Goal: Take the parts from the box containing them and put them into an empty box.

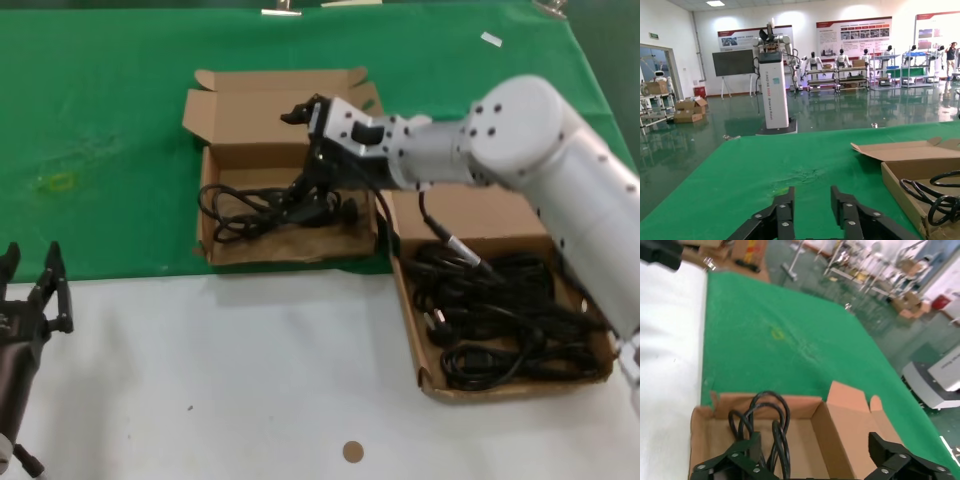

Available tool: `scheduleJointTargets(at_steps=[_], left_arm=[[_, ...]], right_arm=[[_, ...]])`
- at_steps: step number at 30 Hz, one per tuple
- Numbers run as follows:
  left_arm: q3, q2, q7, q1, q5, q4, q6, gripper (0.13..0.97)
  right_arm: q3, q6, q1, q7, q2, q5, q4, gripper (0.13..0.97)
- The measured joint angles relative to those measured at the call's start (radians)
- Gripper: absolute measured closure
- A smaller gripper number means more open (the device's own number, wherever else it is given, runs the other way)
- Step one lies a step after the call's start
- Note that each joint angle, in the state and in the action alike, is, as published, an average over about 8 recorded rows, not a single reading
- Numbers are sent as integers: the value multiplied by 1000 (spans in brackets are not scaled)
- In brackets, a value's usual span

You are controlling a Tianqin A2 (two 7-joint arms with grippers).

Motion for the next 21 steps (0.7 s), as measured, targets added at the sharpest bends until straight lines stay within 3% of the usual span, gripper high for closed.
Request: scheduleJointTargets(at_steps=[4, 9, 12, 16, 21], left_arm=[[0, 0, 0, 0, 0, 0, 0, 818], [0, 0, 0, 0, 0, 0, 0, 708], [0, 0, 0, 0, 0, 0, 0, 642], [0, 0, 0, 0, 0, 0, 0, 642], [0, 0, 0, 0, 0, 0, 0, 502]], right_arm=[[31, 46, -68, 3, 8, 32, 55, 379], [70, 104, -154, 7, 18, 72, 125, 268], [93, 138, -205, 9, 24, 96, 166, 241], [124, 185, -274, 12, 32, 128, 222, 189], [163, 242, -359, 16, 42, 167, 291, 162]])
